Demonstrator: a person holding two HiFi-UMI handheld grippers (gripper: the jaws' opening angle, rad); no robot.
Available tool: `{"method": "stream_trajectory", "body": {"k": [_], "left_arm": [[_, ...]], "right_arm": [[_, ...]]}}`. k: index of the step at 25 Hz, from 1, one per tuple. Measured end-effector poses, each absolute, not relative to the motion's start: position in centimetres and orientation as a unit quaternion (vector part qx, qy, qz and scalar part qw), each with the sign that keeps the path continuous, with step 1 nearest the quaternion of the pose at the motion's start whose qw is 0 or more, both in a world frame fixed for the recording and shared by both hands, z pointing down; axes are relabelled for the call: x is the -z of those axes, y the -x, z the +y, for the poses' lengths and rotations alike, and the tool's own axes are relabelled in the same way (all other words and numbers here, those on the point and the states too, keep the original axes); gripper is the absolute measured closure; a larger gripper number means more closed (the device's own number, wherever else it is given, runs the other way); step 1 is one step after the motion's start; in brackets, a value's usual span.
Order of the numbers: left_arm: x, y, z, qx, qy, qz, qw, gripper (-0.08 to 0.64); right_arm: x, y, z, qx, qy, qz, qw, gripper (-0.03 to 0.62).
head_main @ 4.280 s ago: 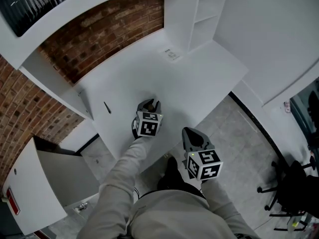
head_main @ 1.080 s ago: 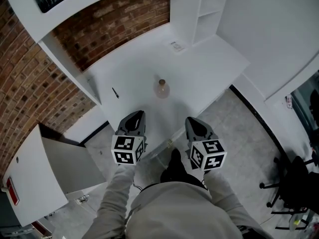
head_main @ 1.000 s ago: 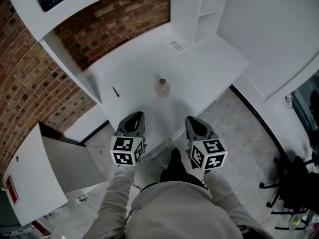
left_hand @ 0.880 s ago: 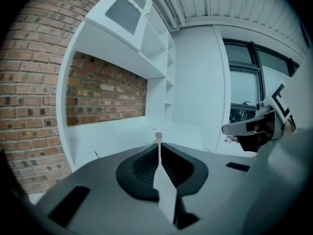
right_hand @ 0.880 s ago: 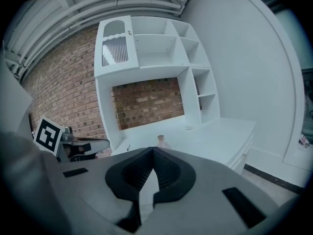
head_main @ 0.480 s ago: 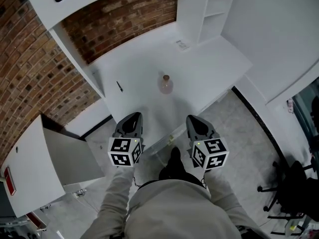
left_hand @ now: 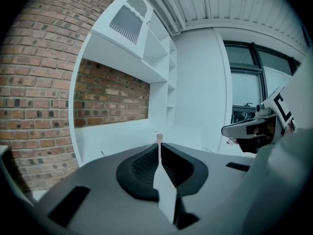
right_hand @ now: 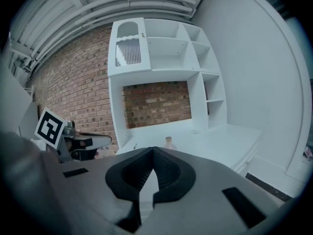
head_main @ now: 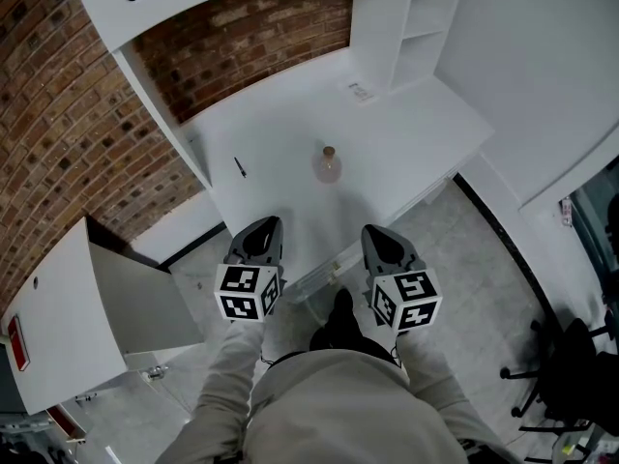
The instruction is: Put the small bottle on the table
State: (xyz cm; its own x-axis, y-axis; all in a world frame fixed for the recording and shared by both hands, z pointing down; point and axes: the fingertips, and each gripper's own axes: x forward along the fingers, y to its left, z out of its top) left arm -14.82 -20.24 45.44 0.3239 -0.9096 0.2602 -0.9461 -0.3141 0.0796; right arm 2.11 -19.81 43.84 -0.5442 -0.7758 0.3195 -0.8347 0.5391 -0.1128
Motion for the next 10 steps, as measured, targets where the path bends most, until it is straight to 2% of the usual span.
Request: {"method": "stream_trajectory", "body": {"k": [10], "left_arm": [[-45.7, 15.1, -19.0, -0.093, -0.802, -0.581, 0.107, 0.529]], "right_arm": [[-43.7, -2.0, -18.9, -0.123, -0.461, -0.871, 0.117, 0.565]]}}
